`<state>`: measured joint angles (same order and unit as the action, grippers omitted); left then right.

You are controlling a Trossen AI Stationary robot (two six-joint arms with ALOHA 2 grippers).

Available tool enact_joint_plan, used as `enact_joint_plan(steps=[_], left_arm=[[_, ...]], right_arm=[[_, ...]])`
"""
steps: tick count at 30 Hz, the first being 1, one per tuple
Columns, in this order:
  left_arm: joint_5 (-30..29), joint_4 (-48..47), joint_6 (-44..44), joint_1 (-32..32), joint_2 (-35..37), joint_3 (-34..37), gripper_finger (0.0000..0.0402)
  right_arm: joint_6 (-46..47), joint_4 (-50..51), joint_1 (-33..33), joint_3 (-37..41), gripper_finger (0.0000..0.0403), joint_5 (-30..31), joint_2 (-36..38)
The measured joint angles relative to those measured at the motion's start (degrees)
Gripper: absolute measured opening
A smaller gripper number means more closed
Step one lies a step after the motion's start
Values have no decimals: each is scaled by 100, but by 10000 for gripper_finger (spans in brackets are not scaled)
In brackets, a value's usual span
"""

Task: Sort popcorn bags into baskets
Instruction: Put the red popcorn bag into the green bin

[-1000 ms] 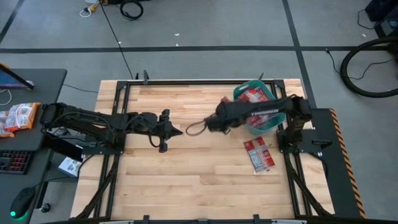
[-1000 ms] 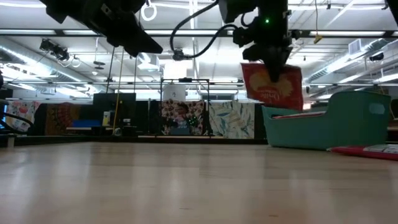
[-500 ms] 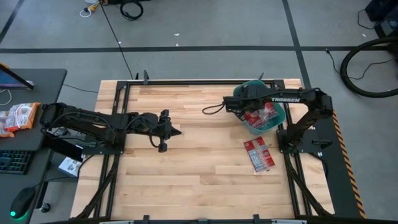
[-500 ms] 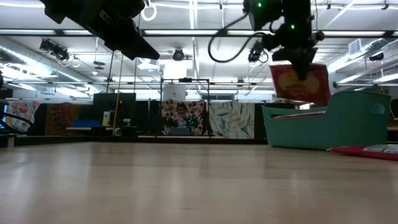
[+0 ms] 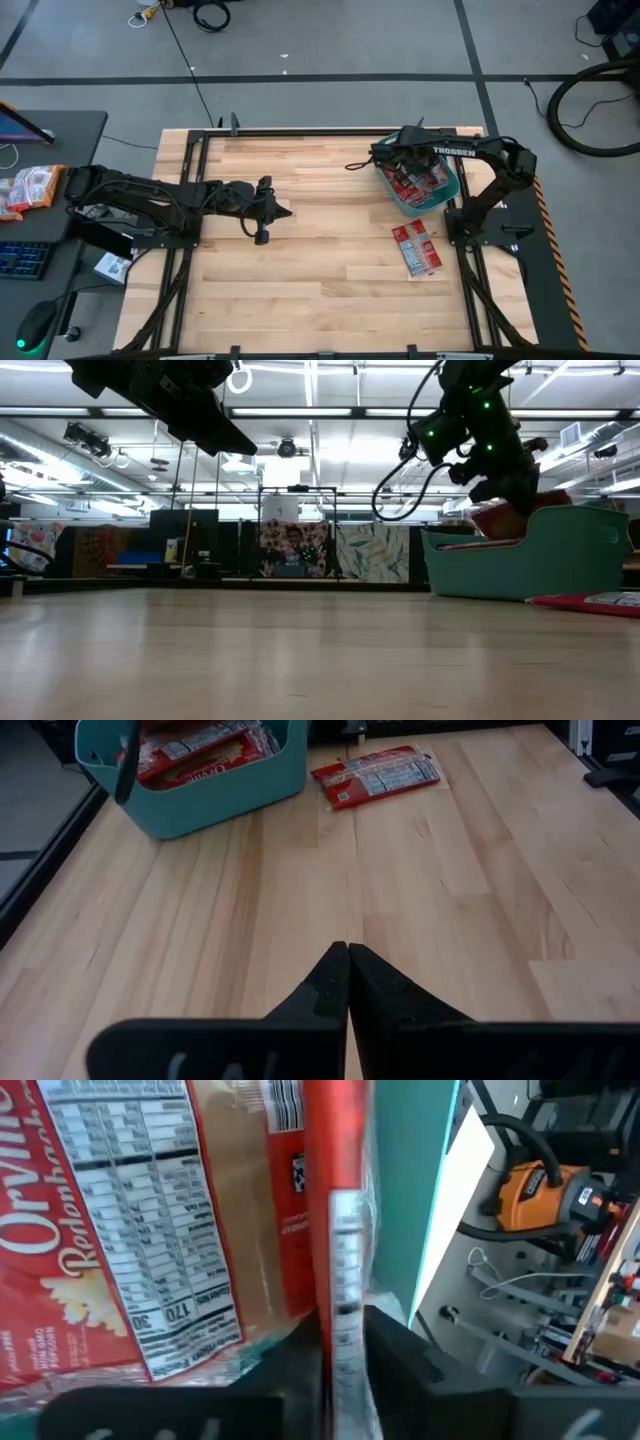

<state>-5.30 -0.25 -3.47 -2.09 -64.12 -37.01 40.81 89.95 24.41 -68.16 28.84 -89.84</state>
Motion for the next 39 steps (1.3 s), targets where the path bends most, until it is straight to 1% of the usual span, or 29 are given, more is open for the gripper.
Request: enact_joint_plan(steps=[5, 8, 11, 14, 16, 22, 27, 33, 36, 39], left_arm=[[0, -1, -17, 0, 0, 0, 9], [0, -2, -20, 0, 0, 0, 9], [-1, -2, -21, 0, 0, 0, 9], [0, -4, -23, 0, 0, 0, 9], [-2, -6, -23, 0, 0, 0, 9], [-2, -93, -25, 0, 0, 0, 9], [-2, -198, -25, 0, 0, 0, 9], [-2, -188, -27, 0, 0, 0, 9], [-1, -188, -27, 0, 0, 0, 9], [-2, -188, -27, 0, 0, 0, 9]], right_arm=[[-97, 11, 4, -176, 136, -63, 0], [-96, 11, -30, -583, 171, -355, 2], [-68, 5, -210, -1138, 194, -422, 2], [100, -76, -492, -1615, 206, -436, 9], [205, -418, -767, -1752, 209, -524, 9], [334, -1822, -1827, -1521, 209, -1308, 7], [1473, -1967, -2812, -1174, 208, -1353, 7], [3182, -2197, -3926, -437, 208, -1498, 0], [3912, -2524, -4388, -130, 208, -1598, -2], [4506, -2776, -4736, 17, 208, -1756, -73]])
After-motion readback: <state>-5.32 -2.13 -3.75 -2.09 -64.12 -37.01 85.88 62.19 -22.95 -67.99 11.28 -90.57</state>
